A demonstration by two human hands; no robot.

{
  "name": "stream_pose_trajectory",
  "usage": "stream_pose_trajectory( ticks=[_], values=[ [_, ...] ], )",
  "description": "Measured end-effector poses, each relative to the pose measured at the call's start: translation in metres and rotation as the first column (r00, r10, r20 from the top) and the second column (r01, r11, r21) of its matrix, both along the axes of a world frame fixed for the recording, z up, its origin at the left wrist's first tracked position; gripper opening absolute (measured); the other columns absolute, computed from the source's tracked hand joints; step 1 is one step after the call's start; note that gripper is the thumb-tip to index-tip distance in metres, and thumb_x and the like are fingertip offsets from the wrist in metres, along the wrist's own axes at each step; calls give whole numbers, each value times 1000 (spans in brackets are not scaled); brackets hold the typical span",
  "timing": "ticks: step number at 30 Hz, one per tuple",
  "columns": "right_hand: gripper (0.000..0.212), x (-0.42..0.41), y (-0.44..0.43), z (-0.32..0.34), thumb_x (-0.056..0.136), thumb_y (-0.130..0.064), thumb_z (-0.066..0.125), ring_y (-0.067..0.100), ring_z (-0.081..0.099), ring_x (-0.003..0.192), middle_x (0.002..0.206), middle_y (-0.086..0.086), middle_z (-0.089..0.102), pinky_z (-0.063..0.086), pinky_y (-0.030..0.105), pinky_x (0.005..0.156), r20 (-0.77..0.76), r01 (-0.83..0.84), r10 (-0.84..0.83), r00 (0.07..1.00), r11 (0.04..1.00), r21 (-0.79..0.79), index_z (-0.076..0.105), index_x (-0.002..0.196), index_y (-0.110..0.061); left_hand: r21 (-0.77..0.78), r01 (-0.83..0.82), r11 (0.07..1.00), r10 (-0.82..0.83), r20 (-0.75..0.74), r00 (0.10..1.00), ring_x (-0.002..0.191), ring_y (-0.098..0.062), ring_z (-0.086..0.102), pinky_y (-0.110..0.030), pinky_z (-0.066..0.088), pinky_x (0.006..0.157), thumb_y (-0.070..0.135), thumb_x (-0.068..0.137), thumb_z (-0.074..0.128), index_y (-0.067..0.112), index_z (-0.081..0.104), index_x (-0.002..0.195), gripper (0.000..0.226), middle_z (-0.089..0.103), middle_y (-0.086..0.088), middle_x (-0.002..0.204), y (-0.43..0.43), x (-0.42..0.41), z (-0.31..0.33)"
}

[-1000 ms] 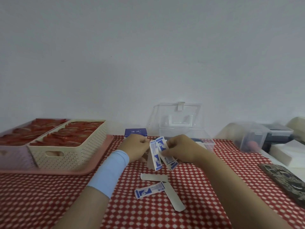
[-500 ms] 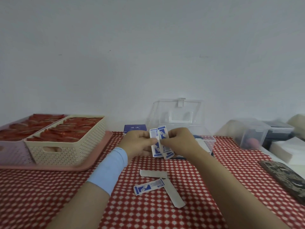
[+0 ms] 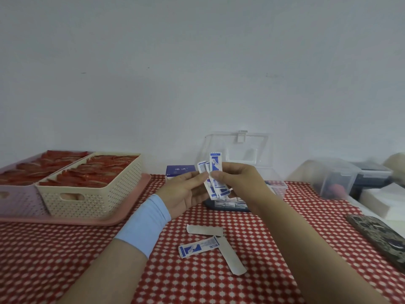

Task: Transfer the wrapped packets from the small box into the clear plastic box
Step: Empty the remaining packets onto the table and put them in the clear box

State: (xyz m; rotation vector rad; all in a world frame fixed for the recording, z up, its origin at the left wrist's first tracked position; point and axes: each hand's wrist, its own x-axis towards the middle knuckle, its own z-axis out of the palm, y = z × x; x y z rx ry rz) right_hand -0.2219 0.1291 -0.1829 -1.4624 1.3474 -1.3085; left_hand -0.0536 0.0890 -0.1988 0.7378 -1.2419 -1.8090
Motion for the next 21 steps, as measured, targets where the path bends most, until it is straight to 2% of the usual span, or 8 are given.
stream_pose_trajectory(
  ticks=[4,7,9,12,14,17,21],
  values=[
    [22,2,1,0,97,-31,64,13,70,73,92,1,78,54,26,63,25,-55,55,998,998,12,76,114,-23,-18,18,1000,-19,-57,998,80,-16,73,-21,58,60,25,78,69,6,65,119,46,75,-10,98,4,-5,-1],
    [27,7,3,1,101,-35,57,11,67,72,90,-1,76,53,25,60,-58,-50,50,997,999,13,72,121,-26,-47,-25,999,22,-76,997,74,-14,71,-20,56,57,27,76,71,8,66,114,43,74,-9,93,7,-10,0],
    [35,8,3,3,101,-35,57,12,67,75,99,-1,74,53,26,61,-85,-78,80,993,996,31,62,135,-28,-56,-53,997,47,-91,995,72,-14,70,-19,55,56,27,75,71,9,67,109,39,74,-7,88,8,-10,-2],
    [60,8,4,5,96,-37,65,14,69,78,111,-1,71,54,24,59,-43,-62,66,997,994,90,37,148,-30,-47,-27,999,20,-132,991,83,-21,68,-20,55,56,26,76,72,9,67,111,39,73,-10,93,6,-8,-3],
    [62,7,4,6,94,-39,67,14,69,76,110,1,71,53,24,58,-9,-54,56,998,993,108,36,145,-28,-44,-9,999,2,-163,987,88,-23,69,-23,56,62,26,76,72,8,67,111,40,72,-11,97,6,-9,-4],
    [57,10,4,6,92,-38,70,15,61,69,99,9,71,47,23,52,98,-73,59,993,987,146,38,135,-20,-33,-1,999,-7,-250,968,86,-20,70,-28,61,72,22,78,68,4,65,108,35,71,-11,96,6,-10,-5],
    [52,12,4,6,93,-29,70,14,55,61,93,15,69,42,19,42,218,-113,71,973,976,186,40,133,-15,-33,-1,999,-6,-233,972,86,-16,71,-20,56,59,21,78,67,7,69,106,32,74,-8,109,8,-10,-5]
  ],
)
